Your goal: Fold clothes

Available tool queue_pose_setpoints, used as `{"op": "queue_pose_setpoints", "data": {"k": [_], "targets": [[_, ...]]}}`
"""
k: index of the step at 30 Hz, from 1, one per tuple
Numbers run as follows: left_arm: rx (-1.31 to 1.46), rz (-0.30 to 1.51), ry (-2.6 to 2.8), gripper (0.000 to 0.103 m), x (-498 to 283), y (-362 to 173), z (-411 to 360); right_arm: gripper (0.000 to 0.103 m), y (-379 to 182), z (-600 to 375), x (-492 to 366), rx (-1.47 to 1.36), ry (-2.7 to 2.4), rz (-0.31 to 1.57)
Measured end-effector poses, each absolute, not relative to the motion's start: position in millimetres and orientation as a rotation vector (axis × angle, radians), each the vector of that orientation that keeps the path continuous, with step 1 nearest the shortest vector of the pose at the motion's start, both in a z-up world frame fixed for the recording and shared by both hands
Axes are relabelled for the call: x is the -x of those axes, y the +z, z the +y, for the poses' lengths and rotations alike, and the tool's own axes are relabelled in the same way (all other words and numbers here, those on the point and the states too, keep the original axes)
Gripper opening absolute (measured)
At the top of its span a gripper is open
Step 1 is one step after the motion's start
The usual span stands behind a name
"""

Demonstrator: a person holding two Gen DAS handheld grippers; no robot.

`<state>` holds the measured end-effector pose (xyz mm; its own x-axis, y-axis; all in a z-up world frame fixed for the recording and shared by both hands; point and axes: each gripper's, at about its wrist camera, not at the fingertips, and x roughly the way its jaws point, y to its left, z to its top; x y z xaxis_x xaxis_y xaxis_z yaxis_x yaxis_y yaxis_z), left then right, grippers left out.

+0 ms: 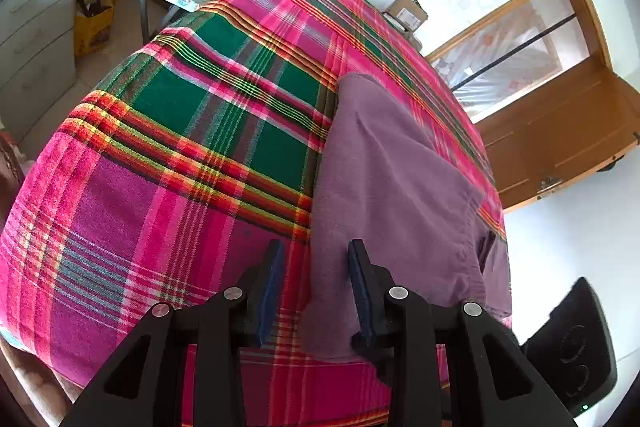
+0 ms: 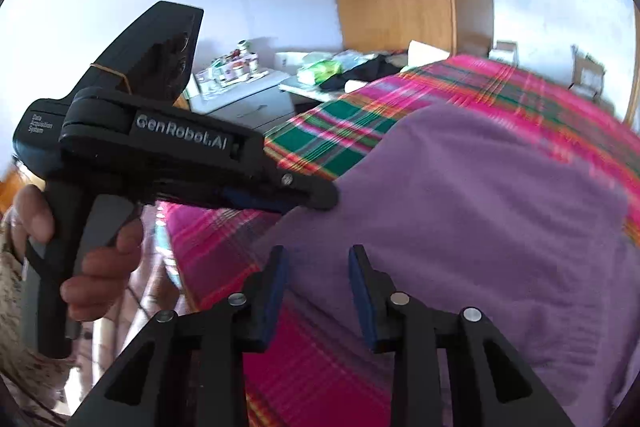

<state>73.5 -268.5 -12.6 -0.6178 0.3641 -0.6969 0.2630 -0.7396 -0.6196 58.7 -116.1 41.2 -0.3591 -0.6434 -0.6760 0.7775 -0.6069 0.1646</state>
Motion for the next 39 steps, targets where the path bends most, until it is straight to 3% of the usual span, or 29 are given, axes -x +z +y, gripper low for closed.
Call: {"op": "queue_pose_setpoints", "data": {"k": [5,12,17,22,39], "targets": [[1.334,-1.132,2.525,0.034,-73.3,-14.2,-274.1,0.033,47.6,-123.2,-65.4,-0.879,-2.054,0.281],[1.331,-1.138,2.534,0.034,-66.1,-10.8,-278.7,0.049,43.9,-135.7,-69.9,-0.863,-2.078,0.315],[1.339,-1.147,2.523,0.034,-53.9,-11.8,-285.7,0.054,40.4,-147.4,-72.7,-0.859,-2.118,0.361],[1.336,-1.111,2.503,0.034,-35.1,-10.1,-287.7,0.054,38.7,-154.8,-75.5,-0.851,-2.168,0.429],[1.379,-1.069,2.354,0.034,28.9,-14.4,-280.7,0.049,39.3,-139.9,-62.3,-0.886,-2.164,0.328]]}}
